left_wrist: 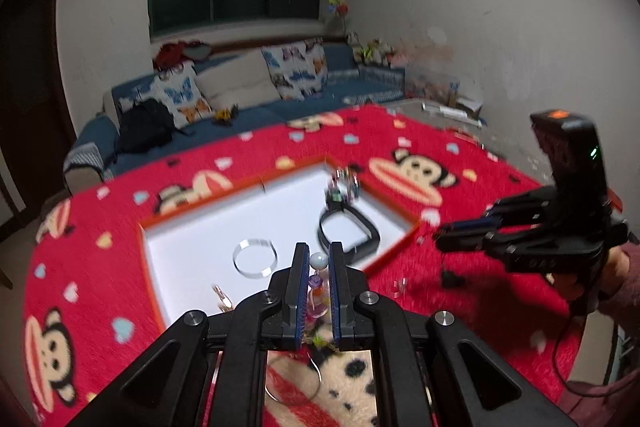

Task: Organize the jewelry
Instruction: 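Lift and carry the bracelet with the left tool while the right tool carries the heart ring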

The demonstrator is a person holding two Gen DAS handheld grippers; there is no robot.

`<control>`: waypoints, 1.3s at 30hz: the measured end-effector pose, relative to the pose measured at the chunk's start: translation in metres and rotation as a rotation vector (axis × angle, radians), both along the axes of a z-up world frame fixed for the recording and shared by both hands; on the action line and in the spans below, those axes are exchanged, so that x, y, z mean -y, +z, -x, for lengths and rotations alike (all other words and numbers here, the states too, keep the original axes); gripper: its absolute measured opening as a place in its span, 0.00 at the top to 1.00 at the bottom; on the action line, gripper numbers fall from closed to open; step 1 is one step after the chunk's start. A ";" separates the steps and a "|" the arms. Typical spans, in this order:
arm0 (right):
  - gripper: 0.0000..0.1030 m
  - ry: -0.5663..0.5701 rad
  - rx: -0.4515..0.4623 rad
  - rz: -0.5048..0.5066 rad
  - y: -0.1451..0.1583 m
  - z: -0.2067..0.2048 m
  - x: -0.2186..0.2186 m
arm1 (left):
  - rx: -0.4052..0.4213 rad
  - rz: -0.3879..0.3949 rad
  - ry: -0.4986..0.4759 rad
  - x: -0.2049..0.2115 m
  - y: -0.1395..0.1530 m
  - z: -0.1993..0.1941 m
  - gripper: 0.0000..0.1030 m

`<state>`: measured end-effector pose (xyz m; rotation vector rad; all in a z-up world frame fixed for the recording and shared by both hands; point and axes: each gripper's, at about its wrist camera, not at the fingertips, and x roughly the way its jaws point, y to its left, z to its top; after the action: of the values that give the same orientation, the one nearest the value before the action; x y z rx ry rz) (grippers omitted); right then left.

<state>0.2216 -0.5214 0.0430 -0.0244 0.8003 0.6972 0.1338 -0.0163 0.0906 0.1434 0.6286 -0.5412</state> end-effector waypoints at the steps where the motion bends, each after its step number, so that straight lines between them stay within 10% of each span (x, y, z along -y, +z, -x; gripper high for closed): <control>1: 0.83 0.002 0.003 -0.005 0.002 -0.002 0.000 | 0.016 0.004 0.002 -0.001 0.009 0.000 0.91; 17: 0.83 -0.024 0.038 -0.006 0.015 -0.039 -0.007 | 0.154 -0.002 0.048 -0.013 0.095 -0.031 0.91; 39: 0.83 -0.113 0.004 0.136 -0.030 -0.073 -0.018 | -0.023 -0.066 0.173 -0.050 -0.006 -0.130 0.91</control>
<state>0.2946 -0.5032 0.0130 -0.1028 0.8377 0.5350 0.2642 0.0333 0.0845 0.1436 0.6741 -0.3562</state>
